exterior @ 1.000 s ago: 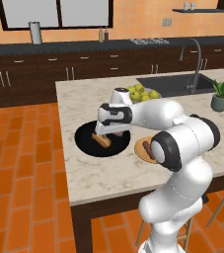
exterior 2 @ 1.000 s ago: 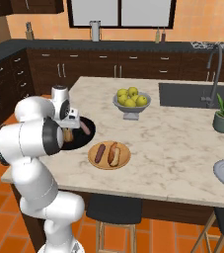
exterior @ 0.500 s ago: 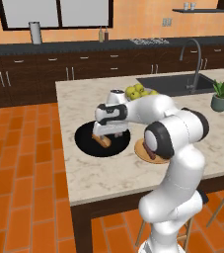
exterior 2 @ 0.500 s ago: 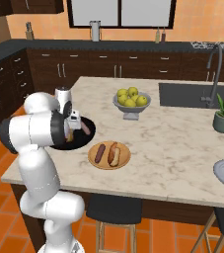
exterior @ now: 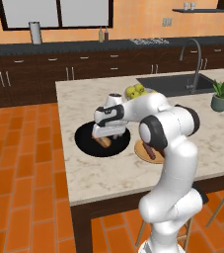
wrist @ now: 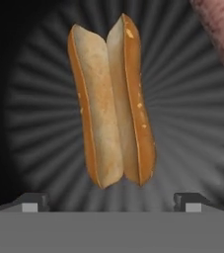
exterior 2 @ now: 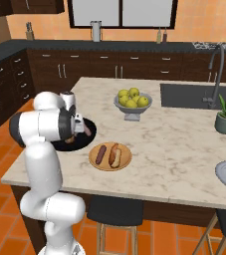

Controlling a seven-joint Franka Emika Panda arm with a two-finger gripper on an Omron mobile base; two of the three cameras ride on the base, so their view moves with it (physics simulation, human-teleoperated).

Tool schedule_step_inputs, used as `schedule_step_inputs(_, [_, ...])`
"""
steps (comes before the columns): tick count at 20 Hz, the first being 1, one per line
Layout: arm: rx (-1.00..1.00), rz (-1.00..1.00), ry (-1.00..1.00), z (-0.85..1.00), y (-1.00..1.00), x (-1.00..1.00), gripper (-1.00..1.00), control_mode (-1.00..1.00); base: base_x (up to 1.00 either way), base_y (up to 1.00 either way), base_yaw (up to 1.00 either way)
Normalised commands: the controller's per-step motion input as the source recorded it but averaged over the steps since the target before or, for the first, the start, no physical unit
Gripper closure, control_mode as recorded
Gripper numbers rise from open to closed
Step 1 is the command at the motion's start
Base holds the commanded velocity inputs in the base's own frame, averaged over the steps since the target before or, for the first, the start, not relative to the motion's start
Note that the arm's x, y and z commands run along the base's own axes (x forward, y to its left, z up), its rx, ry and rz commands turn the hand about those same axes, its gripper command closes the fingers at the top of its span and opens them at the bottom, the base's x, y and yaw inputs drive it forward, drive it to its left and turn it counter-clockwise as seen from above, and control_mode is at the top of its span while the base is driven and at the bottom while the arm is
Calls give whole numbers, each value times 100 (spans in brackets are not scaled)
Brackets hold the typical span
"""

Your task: Place one bun and one sausage from the bowl on each plate.

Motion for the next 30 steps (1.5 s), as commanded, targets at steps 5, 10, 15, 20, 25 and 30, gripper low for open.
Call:
schedule_step_inputs(5, [0,0,1,-26,0,33,-100,-100,0,0,0])
schedule_step_inputs(10, [0,0,5,-22,4,13,-100,-100,0,0,0])
schedule_step_inputs(15, [0,0,5,-22,11,7,-100,-100,0,0,0])
schedule_step_inputs(20, [0,0,1,-8,4,20,-100,-100,0,0,0])
schedule_step_inputs(25, [0,0,0,-11,1,22,-100,-100,0,0,0])
schedule_step_inputs(30, [0,0,2,-13,9,16,100,-100,0,0,0])
